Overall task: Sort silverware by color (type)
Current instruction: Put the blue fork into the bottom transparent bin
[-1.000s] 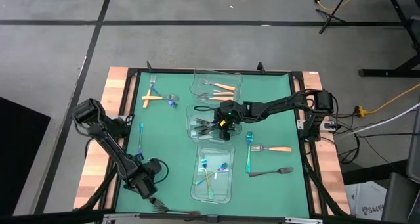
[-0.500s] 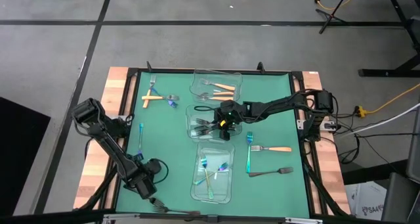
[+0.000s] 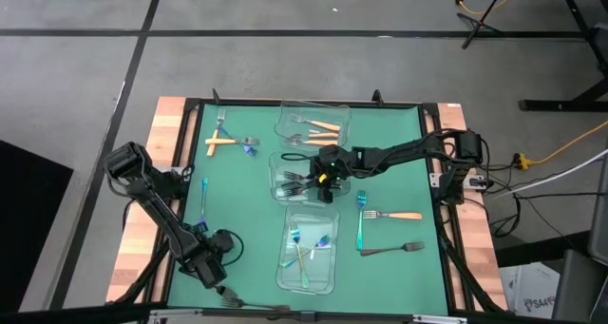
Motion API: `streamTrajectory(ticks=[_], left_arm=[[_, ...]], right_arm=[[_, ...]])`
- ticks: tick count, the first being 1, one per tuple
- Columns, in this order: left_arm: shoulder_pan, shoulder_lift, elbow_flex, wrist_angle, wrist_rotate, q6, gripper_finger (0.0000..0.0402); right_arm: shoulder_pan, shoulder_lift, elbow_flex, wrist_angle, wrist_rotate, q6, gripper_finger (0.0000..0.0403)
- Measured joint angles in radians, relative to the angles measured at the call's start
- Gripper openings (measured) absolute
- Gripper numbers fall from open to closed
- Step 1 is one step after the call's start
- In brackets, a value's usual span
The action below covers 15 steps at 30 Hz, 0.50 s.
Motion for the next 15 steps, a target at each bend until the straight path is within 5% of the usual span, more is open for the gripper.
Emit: streamTrajectory(ticks=[11, 15], left_arm=[[0.000, 0.001, 0.029, -0.013, -0.010, -0.007, 0.0002], [0.003, 0.005, 0.052, -0.019, -0.090, -0.010, 0.0002]], right_arm=[[0.000, -0.027, -0.003, -0.015, 0.010, -0.010, 0.0088], [0.000, -0.031, -0.002, -0.008, 0.008, -0.006, 0.0088]])
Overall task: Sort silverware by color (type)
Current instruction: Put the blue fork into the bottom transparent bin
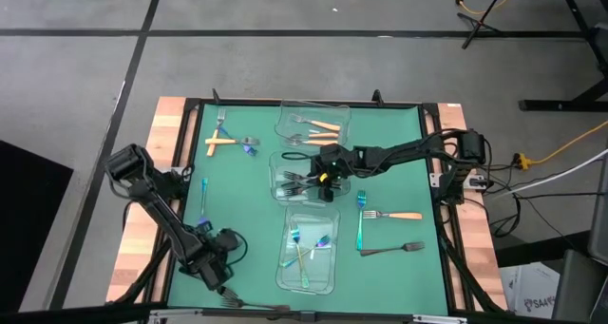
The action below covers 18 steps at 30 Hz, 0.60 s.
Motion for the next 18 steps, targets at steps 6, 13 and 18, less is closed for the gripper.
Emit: streamTrajectory(ticks=[6, 13, 18], left_arm=[[0.015, -0.001, 0.006, -0.007, -0.080, -0.044, 0.0001], [0.055, -0.002, 0.016, -0.004, -0.145, -0.048, 0.0001], [0.088, -0.003, 0.063, -0.009, -0.179, -0.044, 0.0001]], right_arm=[[0.000, 0.000, 0.000, 0.004, -0.007, 0.003, 0.0088], [0.000, -0.019, 0.002, -0.001, -0.007, 0.002, 0.0088], [0.000, -0.058, 0.002, -0.005, -0.008, 0.002, 0.0088]])
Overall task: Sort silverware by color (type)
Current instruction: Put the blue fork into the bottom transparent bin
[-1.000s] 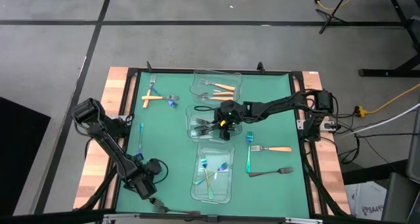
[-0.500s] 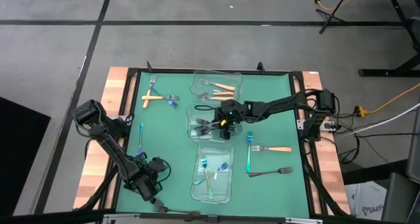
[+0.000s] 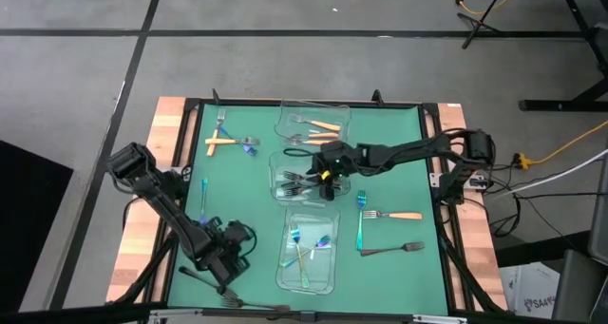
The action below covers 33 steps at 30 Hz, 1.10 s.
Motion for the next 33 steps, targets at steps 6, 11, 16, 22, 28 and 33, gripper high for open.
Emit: streamTrajectory(ticks=[6, 11, 16, 22, 28, 33], left_arm=[[0.023, -0.002, 0.090, -0.005, -0.006, 0.002, 0.0001], [0.027, -0.002, 0.175, -0.005, -0.007, 0.003, 0.0002], [0.029, -0.002, 0.270, -0.005, -0.012, 0.003, 0.0003], [0.057, -0.003, 0.386, 0.006, -0.029, 0.003, 0.0002], [0.117, -0.004, 0.410, 0.180, -0.141, 0.003, 0.0003], [0.182, 0.008, 0.410, 0.293, -0.164, 0.019, 0.0003]], right_arm=[[0.000, -0.059, 0.000, -0.023, 0.000, -0.001, 0.0088], [0.000, -0.124, 0.000, -0.057, 0.000, -0.032, 0.0088], [0.000, -0.194, 0.000, -0.123, 0.000, -0.053, 0.0088], [0.000, -0.283, 0.001, -0.219, 0.000, -0.053, 0.0088], [0.000, -0.365, 0.001, -0.345, 0.000, -0.053, 0.0088], [0.000, -0.394, 0.001, -0.404, 0.000, -0.053, 0.0088]])
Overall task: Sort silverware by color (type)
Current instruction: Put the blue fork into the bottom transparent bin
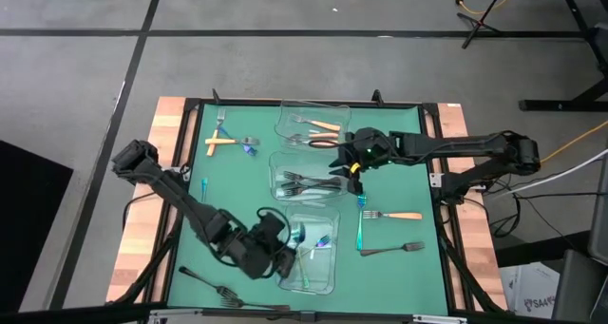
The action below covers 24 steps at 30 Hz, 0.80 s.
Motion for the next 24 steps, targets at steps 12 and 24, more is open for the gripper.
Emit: streamTrajectory(ticks=[12, 24], left_arm=[[0.084, 0.138, 0.000, 0.152, 0.069, 0.035, 0.0003], [0.132, 0.209, 0.000, 0.151, 0.093, 0.036, 0.0004]], right_arm=[[0.000, -0.002, 0.000, -0.042, 0.001, 0.000, 0.0088], [0.000, -0.002, 0.000, -0.041, 0.003, 0.001, 0.0088]])
